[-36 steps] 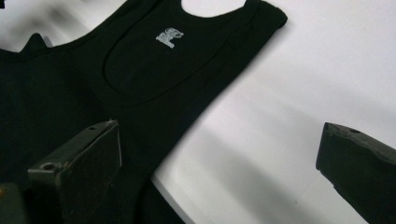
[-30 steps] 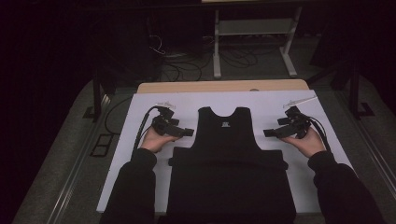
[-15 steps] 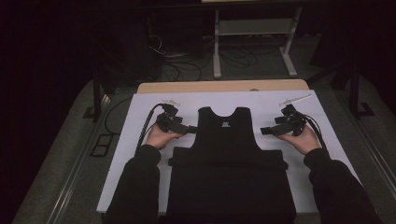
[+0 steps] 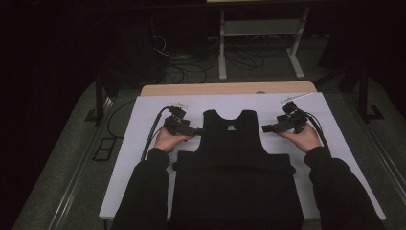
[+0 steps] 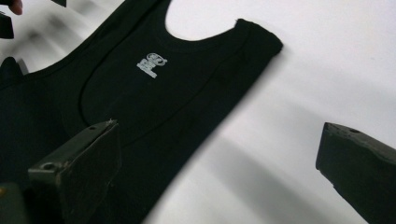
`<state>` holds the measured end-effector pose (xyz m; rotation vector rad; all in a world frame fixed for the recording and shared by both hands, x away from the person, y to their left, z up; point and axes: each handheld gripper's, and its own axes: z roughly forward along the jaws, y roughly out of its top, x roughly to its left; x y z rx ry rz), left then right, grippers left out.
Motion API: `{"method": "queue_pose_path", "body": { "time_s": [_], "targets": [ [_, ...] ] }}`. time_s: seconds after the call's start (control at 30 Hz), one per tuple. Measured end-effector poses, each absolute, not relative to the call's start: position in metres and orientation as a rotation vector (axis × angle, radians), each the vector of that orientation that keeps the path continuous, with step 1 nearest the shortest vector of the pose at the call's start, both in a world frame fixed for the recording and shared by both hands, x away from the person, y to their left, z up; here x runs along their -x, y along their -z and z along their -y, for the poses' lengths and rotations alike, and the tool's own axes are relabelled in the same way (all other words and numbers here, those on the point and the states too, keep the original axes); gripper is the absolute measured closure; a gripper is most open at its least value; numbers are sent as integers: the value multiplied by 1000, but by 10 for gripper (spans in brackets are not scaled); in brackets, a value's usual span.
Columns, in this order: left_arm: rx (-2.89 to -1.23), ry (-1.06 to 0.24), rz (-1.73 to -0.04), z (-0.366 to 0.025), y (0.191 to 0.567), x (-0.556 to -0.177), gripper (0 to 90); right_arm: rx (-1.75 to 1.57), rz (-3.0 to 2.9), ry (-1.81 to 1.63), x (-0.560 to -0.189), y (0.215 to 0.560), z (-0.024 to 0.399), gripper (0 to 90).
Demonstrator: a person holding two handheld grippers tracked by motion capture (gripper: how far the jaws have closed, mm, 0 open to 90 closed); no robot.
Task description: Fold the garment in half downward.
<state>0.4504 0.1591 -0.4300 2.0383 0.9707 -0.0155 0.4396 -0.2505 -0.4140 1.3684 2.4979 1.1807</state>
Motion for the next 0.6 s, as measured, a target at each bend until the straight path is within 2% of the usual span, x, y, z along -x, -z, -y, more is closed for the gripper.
{"method": "queue_pose_path", "body": {
  "time_s": [0.43,0.6],
  "targets": [
    [-2057,10,-983,-143,430,-453,0,-1370,-2517,-1172,-445,421,233,19],
    [-2082,13,-966,-137,431,-451,39,-1366,-2523,-1191,-445,423,230,36]
  ]
}}
